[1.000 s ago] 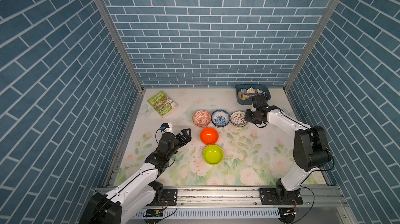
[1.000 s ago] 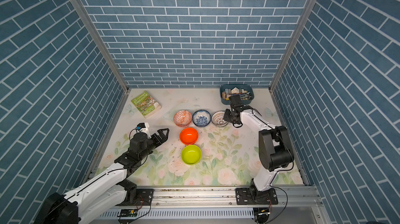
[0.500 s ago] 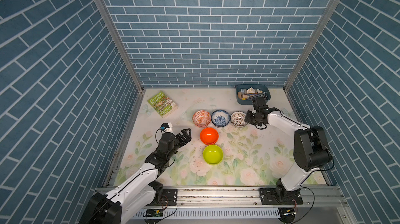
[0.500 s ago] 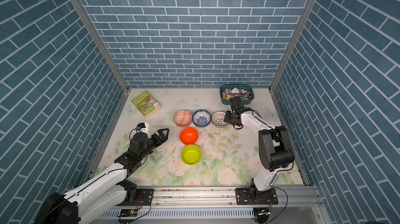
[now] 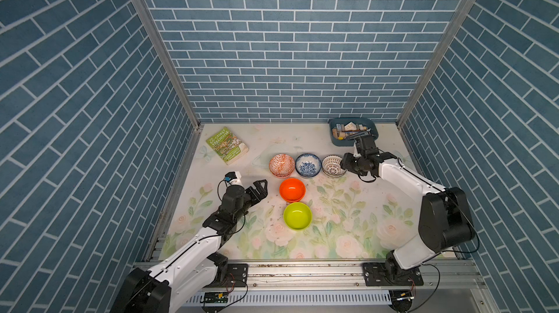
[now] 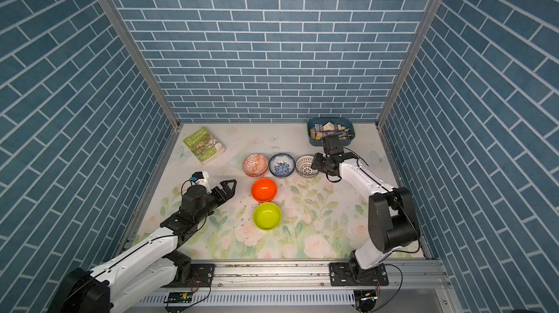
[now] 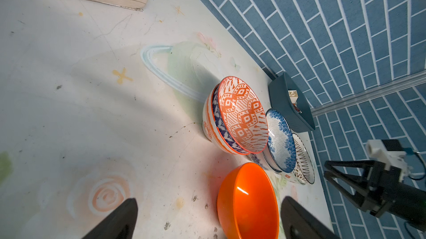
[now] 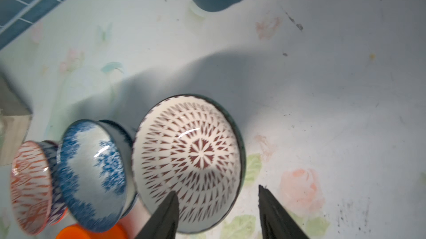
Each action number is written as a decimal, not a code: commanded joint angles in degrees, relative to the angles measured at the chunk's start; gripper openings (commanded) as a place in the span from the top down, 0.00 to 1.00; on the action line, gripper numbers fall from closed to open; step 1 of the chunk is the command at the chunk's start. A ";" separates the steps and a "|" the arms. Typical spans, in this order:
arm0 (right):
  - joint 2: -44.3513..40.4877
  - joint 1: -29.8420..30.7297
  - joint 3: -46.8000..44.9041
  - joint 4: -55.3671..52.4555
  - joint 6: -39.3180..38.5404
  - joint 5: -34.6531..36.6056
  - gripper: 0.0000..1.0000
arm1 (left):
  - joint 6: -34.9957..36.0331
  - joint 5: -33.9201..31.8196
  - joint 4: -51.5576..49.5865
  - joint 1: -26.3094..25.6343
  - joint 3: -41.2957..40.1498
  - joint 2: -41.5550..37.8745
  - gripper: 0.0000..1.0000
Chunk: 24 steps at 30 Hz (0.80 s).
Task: Stack the bowls
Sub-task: Place the bowl on the bowl, then move the bowl to the center of the board.
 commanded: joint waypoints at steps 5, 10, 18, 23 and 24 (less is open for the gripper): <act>-7.75 10.37 -8.56 3.66 6.39 -2.63 0.42 | 1.67 5.27 2.10 -0.06 0.85 2.36 0.00; -3.94 18.34 -6.93 3.64 9.64 0.27 0.44 | 1.06 5.36 1.49 -0.05 0.22 1.09 0.00; 6.49 23.42 2.02 0.84 10.11 2.70 0.45 | 0.48 3.77 0.63 -0.06 -0.79 -1.56 0.00; 12.27 24.53 6.54 -0.36 9.97 3.35 0.48 | 0.73 3.60 0.38 -0.07 -0.48 -1.39 0.00; 13.19 24.67 7.24 -0.55 10.00 3.39 0.49 | 0.87 3.52 0.35 -0.02 -0.47 -1.35 0.00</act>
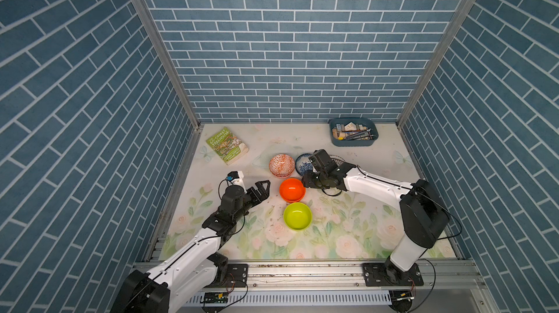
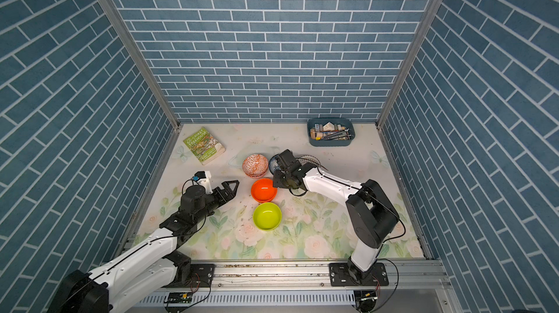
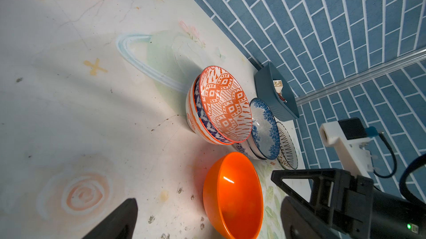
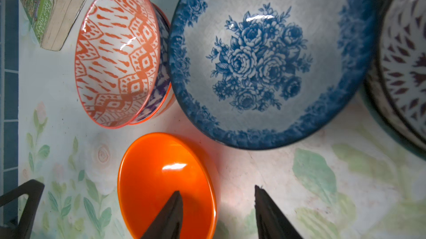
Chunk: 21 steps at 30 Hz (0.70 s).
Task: Stack the bowls
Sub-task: Move the bowl to the center of the board.
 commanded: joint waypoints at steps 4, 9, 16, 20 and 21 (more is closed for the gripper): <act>5.77 1.07 4.85 -4.01 1.19 2.17 0.55 | 0.92 -0.95 -0.42 -0.01 -0.36 -0.25 0.00; 6.92 1.73 5.25 -4.22 1.28 2.68 0.72 | 1.38 -1.12 -0.37 -0.03 0.05 0.00 0.00; 6.46 2.35 3.80 -4.66 1.28 3.28 0.80 | 1.79 -1.25 -0.41 0.04 0.33 0.53 0.00; 5.05 2.40 3.00 -5.26 1.37 3.91 0.86 | 1.74 -1.27 -0.50 0.02 0.34 0.50 0.00; 4.64 2.40 2.75 -5.41 1.32 4.31 0.87 | 1.74 -1.29 -0.52 0.01 0.30 0.50 0.00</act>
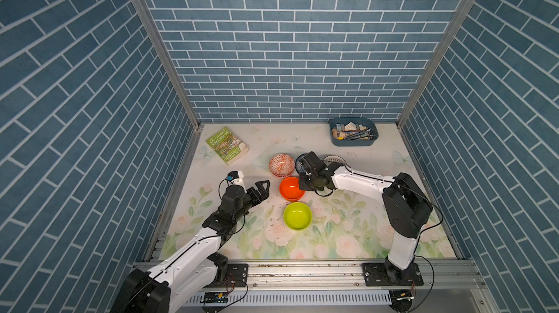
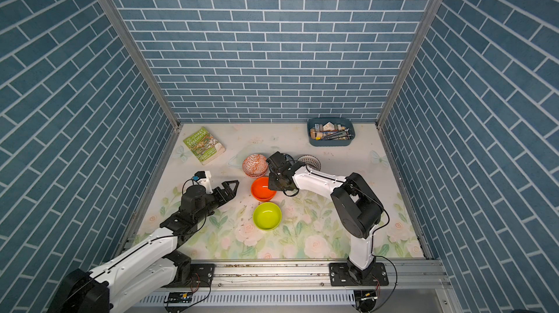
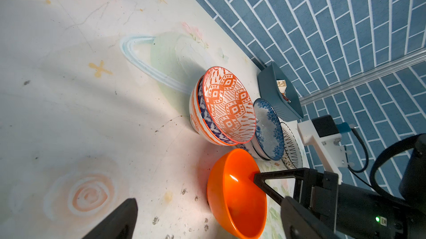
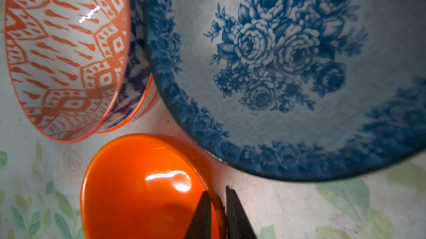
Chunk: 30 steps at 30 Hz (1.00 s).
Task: Stack the bowls
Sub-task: Move the bowl to the center of the board.
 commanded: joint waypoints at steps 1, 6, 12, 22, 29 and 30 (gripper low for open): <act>-1.98 0.26 -1.39 -3.07 0.21 2.59 0.88 | 0.98 -0.66 -0.46 0.02 0.33 0.07 0.00; -4.58 0.26 -3.50 -3.57 -0.01 3.47 0.92 | 0.89 -0.72 -0.54 0.02 0.40 0.18 0.00; -7.32 0.26 -6.20 -4.02 -0.06 4.57 0.95 | 0.76 -0.77 -0.63 0.03 0.38 0.33 0.00; -9.42 0.23 -8.44 -5.60 -0.26 7.79 0.96 | 0.78 -0.93 -0.76 0.08 0.37 0.33 0.00; -10.80 0.18 -9.54 -6.02 -0.15 9.30 0.93 | 0.77 -1.03 -0.86 0.06 0.46 0.34 0.00; -10.91 0.18 -9.78 -5.88 -0.15 9.30 0.92 | 0.78 -1.08 -0.84 0.03 0.43 0.33 0.00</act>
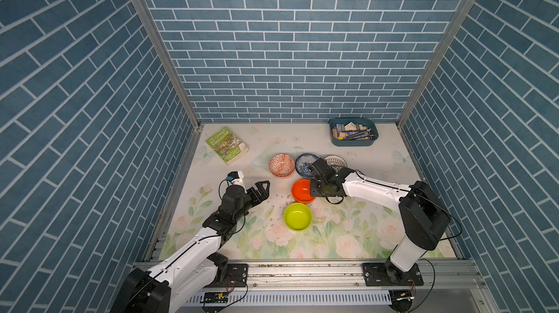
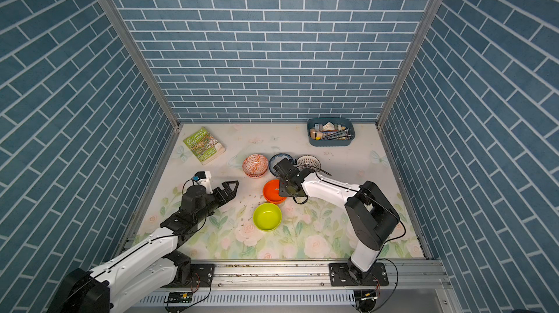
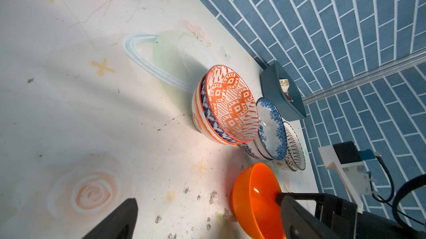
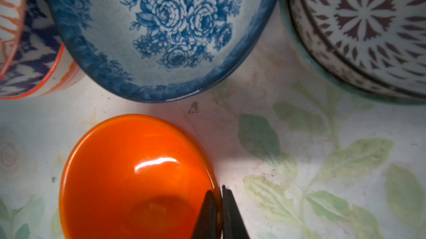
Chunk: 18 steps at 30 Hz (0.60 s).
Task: Stack the bowls
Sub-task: Move the bowl to the center of the board.
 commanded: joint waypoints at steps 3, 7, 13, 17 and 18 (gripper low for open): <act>-2.24 0.18 -1.39 -0.94 -0.08 1.29 0.83 | 0.74 -0.91 -0.46 0.09 0.45 0.08 0.00; -2.94 0.16 -1.51 0.04 -0.21 0.36 0.53 | 0.62 -0.91 -0.59 0.05 0.32 -0.08 0.00; -7.96 0.39 -3.57 2.01 -0.03 -2.20 0.44 | 0.52 -1.08 -0.94 0.01 0.18 -0.99 0.00; -11.78 2.51 -6.27 2.12 1.59 -3.60 0.44 | 0.36 -1.18 -1.24 0.02 -0.05 -1.60 0.00; -12.23 3.64 -6.81 1.64 2.28 -3.56 0.44 | 0.22 -1.22 -1.31 0.07 -0.11 -1.76 0.00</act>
